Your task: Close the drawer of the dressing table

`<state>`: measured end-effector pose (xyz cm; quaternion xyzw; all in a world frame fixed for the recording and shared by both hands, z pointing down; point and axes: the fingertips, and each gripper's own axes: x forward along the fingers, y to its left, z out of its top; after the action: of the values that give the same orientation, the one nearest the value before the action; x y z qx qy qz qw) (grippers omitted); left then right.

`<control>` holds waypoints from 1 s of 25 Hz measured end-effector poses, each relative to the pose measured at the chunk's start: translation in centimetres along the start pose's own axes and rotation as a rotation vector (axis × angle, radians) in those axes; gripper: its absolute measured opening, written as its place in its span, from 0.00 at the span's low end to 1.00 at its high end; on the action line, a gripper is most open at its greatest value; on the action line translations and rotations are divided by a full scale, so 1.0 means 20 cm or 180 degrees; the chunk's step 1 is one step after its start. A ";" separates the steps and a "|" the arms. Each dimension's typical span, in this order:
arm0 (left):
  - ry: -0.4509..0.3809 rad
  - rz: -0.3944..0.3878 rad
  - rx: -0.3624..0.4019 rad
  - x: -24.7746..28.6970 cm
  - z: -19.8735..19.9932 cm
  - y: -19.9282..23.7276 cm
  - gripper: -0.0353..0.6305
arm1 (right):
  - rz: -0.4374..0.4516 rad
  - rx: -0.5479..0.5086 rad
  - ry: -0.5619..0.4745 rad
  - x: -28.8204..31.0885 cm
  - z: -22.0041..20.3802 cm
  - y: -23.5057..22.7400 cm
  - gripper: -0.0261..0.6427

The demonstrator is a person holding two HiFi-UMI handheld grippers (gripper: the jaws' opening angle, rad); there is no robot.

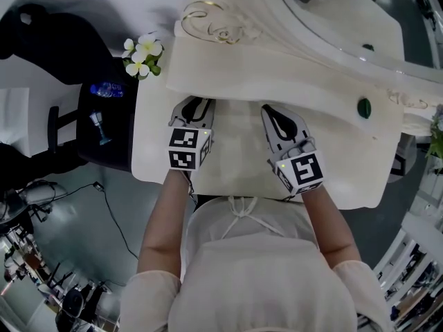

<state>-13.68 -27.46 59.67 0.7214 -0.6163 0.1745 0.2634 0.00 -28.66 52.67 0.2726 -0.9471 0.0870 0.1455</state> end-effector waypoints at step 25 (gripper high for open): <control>-0.0522 -0.0303 0.0233 -0.54 0.20 -0.23 0.44 | -0.0390 -0.0066 -0.0086 -0.30 0.11 0.24 0.05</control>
<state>-11.40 -20.76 49.37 0.7709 -0.5940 0.1246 0.1936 1.74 -22.17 48.20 0.3297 -0.9313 0.0644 0.1406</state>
